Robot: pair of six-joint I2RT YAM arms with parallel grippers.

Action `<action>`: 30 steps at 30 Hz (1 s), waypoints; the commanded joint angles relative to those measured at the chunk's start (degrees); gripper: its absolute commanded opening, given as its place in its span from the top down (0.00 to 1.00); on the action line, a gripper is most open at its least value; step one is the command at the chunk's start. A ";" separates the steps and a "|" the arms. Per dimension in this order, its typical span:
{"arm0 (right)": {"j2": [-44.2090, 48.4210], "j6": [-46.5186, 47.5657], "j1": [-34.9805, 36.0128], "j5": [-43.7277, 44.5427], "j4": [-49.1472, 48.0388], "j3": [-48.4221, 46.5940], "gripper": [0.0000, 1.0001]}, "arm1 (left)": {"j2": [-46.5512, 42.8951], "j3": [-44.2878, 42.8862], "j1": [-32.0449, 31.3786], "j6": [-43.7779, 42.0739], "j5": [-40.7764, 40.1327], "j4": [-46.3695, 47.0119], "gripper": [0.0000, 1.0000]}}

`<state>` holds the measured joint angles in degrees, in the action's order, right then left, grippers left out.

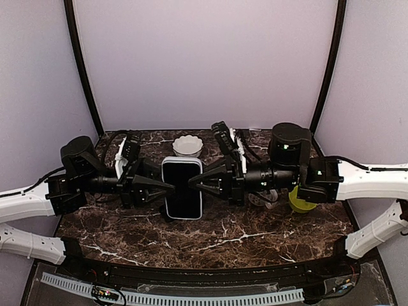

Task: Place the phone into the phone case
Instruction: Pass from the left arm to the right, then pass from the right arm to the left, then press the corner of the phone case at the bottom right corner of the phone case.

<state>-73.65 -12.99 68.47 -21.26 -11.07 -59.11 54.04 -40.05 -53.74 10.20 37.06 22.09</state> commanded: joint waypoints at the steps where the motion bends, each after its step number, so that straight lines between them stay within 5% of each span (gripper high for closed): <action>1: 2.44 -0.93 -0.23 -1.87 -6.50 -4.32 1.00 | 0.97 -1.65 -0.83 -1.09 -1.15 -0.52 0.61; 5: 2.42 -0.65 -0.33 -2.45 -6.44 -5.45 1.00 | 1.92 -2.04 -1.73 -1.28 -1.06 -1.14 0.73; 8: 2.66 -0.54 -0.32 -2.40 -6.51 -5.41 1.00 | 1.86 -2.19 -2.21 -1.86 -1.42 -1.82 0.95; 12: 2.84 -0.91 -0.26 -1.70 -6.11 -4.61 1.00 | 1.05 -1.65 -2.32 -1.67 -2.52 -1.45 1.00; 15: 2.40 -1.94 -0.31 -0.40 -5.34 -3.42 0.67 | 0.04 -1.27 -2.36 -0.92 -3.77 0.38 1.00; 18: 1.78 -3.46 -0.21 0.14 -5.46 -1.52 0.54 | -0.97 -0.64 -2.35 0.20 -4.80 2.90 1.00; 27: 0.14 -7.24 -0.26 -0.69 -9.34 2.48 0.53 | -1.51 -0.39 -2.34 1.08 -6.10 5.26 1.00; 30: -0.83 -7.65 -0.26 -1.15 -10.16 2.60 0.73 | -1.22 -0.38 -2.35 1.87 -5.65 6.04 1.00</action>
<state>-73.41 -18.98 68.23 -21.71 -16.69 -57.10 54.13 -40.25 -55.90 10.87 31.42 22.04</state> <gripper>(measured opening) 0.378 0.080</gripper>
